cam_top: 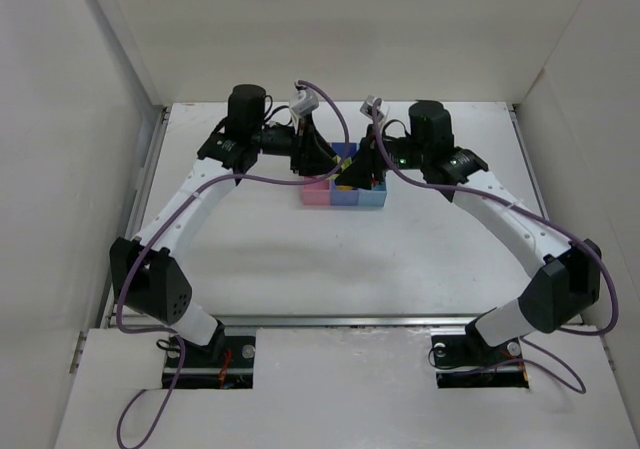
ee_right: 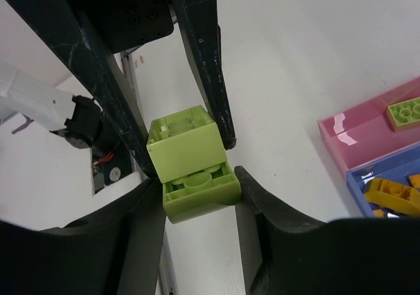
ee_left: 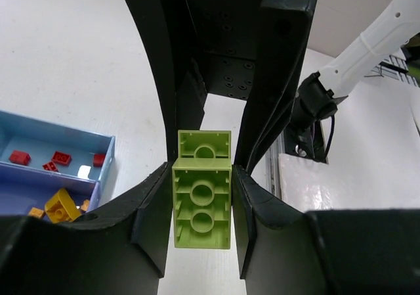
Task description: Sort the legos into containers by color
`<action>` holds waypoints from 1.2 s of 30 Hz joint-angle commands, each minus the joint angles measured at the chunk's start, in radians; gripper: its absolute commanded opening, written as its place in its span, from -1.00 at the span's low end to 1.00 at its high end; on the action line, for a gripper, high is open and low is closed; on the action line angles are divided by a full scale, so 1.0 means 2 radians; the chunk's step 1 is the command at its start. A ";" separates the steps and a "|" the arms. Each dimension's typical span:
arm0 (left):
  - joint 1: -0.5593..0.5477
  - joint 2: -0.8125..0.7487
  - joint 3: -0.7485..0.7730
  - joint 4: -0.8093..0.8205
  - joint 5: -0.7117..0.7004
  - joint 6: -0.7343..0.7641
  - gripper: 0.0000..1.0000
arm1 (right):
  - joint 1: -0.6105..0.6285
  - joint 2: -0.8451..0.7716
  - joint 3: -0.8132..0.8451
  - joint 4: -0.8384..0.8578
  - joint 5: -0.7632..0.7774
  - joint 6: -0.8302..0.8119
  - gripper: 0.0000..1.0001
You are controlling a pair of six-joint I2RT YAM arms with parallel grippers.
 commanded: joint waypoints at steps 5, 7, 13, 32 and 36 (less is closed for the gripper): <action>-0.005 -0.007 0.021 -0.037 -0.037 0.038 -1.00 | 0.003 -0.013 0.013 0.030 0.032 -0.001 -1.00; 0.001 -0.007 0.021 -0.042 -0.064 0.038 -1.00 | 0.003 -0.013 0.006 0.030 0.047 0.004 -1.00; 0.054 0.004 0.043 -0.007 -0.083 -0.006 -1.00 | -0.002 -0.043 -0.056 0.021 0.078 0.004 -1.00; -0.006 0.141 0.054 -0.010 -0.463 0.024 -1.00 | -0.027 -0.060 -0.063 -0.031 0.182 -0.001 -1.00; -0.006 0.155 0.050 -0.004 -0.477 0.019 -0.87 | -0.027 -0.060 -0.063 -0.040 0.182 -0.005 -1.00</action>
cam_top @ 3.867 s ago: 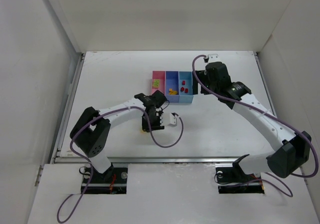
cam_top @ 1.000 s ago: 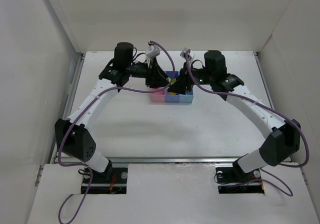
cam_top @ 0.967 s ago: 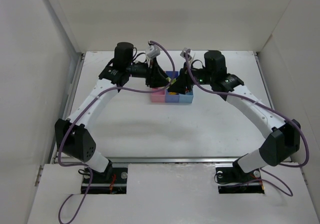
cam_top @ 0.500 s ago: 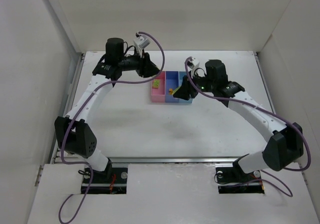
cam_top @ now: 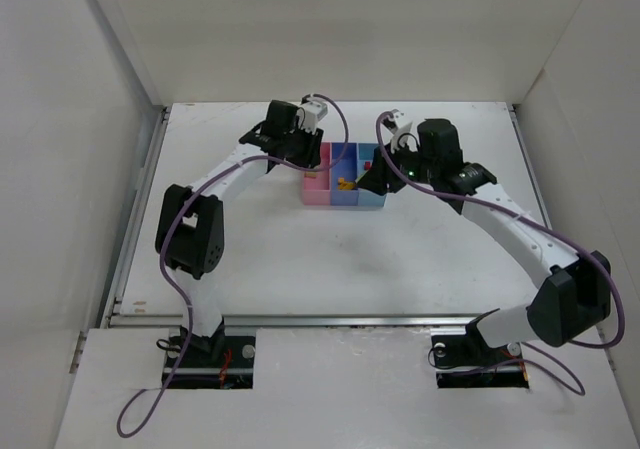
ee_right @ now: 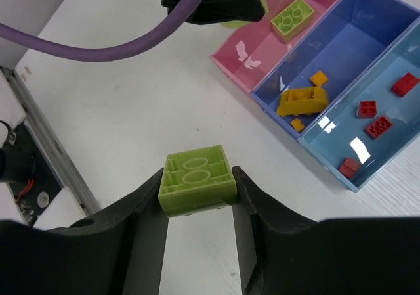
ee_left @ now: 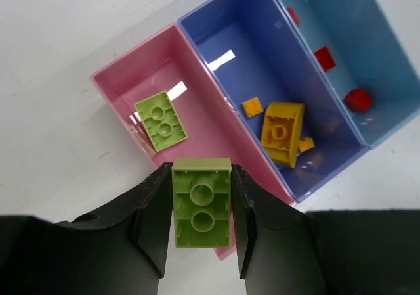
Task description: Sort the legos into containers by color
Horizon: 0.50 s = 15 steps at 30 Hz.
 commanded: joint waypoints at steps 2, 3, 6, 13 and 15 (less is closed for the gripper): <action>-0.001 -0.009 0.012 0.024 -0.036 -0.004 -0.58 | -0.005 -0.019 0.020 -0.002 0.010 -0.008 -1.00; -0.001 -0.001 0.012 0.019 -0.036 -0.014 -0.53 | -0.005 -0.019 0.020 -0.002 0.010 -0.008 -1.00; -0.001 0.015 0.012 0.008 -0.036 -0.030 -0.49 | -0.005 -0.015 0.024 -0.002 0.010 -0.008 -1.00; -0.005 0.027 0.007 0.032 -0.010 -0.062 -0.26 | -0.005 -0.015 0.034 -0.022 0.010 -0.018 -1.00; -0.005 0.033 0.019 0.027 -0.010 -0.062 -0.13 | -0.005 -0.015 0.034 -0.022 0.010 -0.022 -1.00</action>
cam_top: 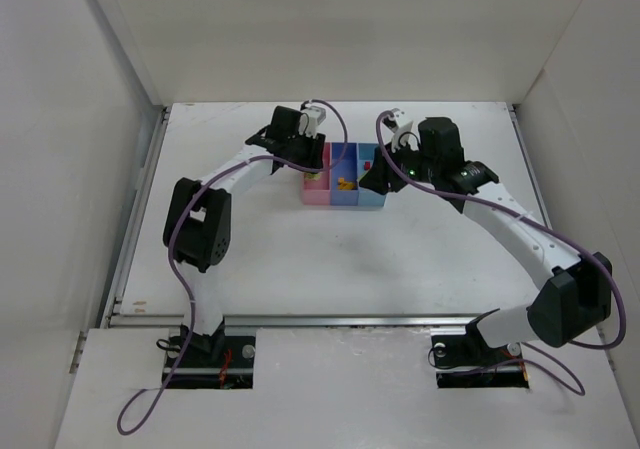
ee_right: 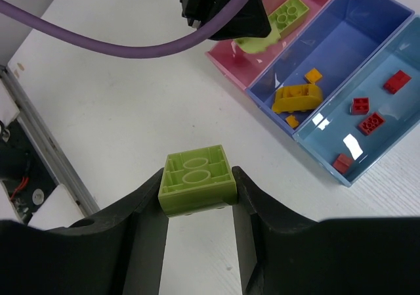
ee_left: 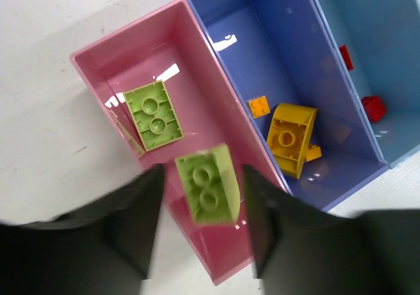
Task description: Sort the legos into containers by color
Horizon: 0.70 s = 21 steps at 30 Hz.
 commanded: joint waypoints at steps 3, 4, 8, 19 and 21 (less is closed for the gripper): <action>-0.004 0.005 0.023 0.014 0.005 -0.017 0.10 | -0.004 -0.012 0.023 -0.004 0.002 -0.011 -1.00; -0.004 0.005 0.023 0.010 0.005 -0.017 0.28 | -0.004 -0.012 0.023 -0.004 0.002 -0.011 -1.00; -0.004 0.005 0.033 -0.006 0.005 -0.017 0.47 | -0.004 -0.017 0.023 -0.004 -0.003 -0.011 -1.00; 0.008 -0.125 0.002 -0.044 0.002 0.049 0.47 | 0.035 0.076 0.043 -0.149 0.113 -0.046 -1.00; 0.027 -0.157 -0.021 -0.055 -0.009 0.049 0.47 | 0.086 0.109 0.059 -0.173 0.167 -0.046 -1.00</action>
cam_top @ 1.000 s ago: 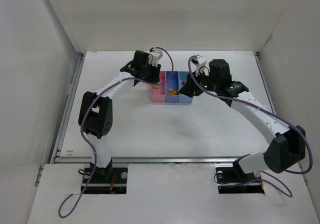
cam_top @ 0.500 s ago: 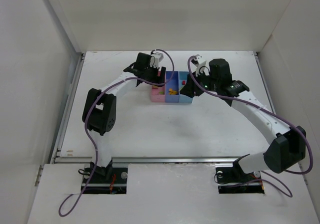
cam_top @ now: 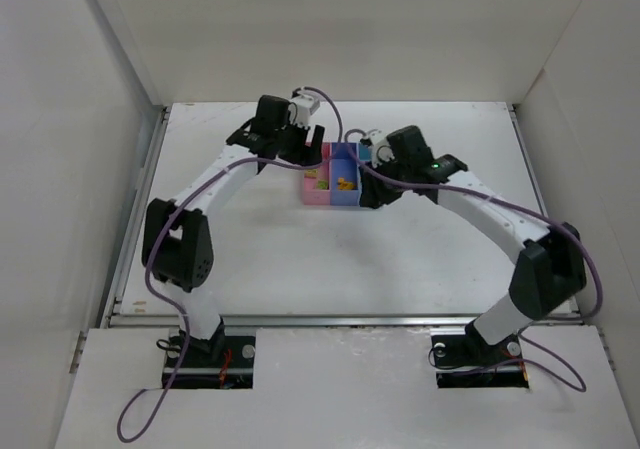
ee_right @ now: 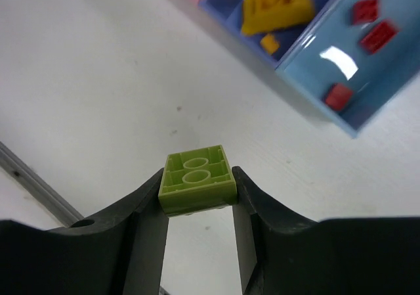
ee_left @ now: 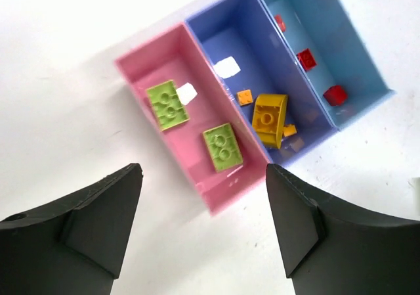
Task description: Sort the legos into containers by color
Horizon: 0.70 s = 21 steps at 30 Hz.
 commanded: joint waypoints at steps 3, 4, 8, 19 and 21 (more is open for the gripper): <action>0.055 -0.107 -0.036 -0.047 -0.037 0.041 0.47 | 0.103 0.133 0.059 -0.116 0.107 -0.004 -1.00; 0.063 -0.114 -0.042 -0.048 -0.037 0.041 0.47 | 0.110 0.149 0.069 -0.116 0.116 0.002 -1.00; 0.102 -0.164 -0.089 -0.054 -0.078 0.051 0.47 | 0.129 0.210 0.125 -0.159 0.162 0.023 -1.00; 0.106 -0.246 -0.166 -0.040 -0.073 0.047 0.47 | 0.182 0.295 0.213 -0.236 0.217 0.030 0.31; 0.106 -0.253 -0.166 -0.040 -0.073 0.047 0.47 | 0.182 0.286 0.207 -0.227 0.211 0.030 0.44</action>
